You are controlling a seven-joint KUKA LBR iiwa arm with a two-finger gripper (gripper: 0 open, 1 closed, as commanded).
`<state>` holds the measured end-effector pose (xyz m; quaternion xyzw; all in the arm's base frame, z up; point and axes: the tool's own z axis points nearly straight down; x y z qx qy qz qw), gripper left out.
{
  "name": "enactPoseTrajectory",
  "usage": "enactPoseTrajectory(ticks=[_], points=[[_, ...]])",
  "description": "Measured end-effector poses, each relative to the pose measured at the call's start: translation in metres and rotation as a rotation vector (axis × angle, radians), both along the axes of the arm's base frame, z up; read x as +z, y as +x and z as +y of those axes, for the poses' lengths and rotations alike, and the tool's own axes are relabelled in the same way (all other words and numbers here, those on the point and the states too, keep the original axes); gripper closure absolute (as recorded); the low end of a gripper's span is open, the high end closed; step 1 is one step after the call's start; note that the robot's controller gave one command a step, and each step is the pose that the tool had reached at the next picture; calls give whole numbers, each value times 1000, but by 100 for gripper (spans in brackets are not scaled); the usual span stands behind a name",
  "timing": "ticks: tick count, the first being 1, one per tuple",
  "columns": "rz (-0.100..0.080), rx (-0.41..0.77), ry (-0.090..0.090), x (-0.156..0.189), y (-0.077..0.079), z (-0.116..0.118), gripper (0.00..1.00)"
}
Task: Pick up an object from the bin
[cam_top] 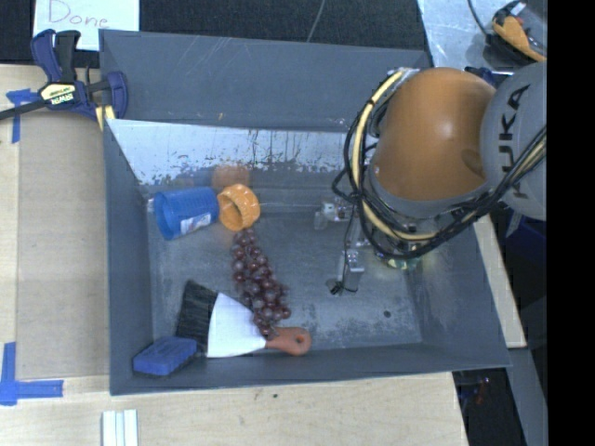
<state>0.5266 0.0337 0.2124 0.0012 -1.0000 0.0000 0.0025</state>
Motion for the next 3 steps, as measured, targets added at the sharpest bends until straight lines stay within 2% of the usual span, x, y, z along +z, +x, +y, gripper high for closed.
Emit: enactPoseTrajectory(ticks=[1, 2, 3], points=[[-8, -2, 0, 4, 2, 0, 0], [-26, -10, 5, -138, 2, 100, 0], [-23, 213, -2, -61, -2, 101, 0]])
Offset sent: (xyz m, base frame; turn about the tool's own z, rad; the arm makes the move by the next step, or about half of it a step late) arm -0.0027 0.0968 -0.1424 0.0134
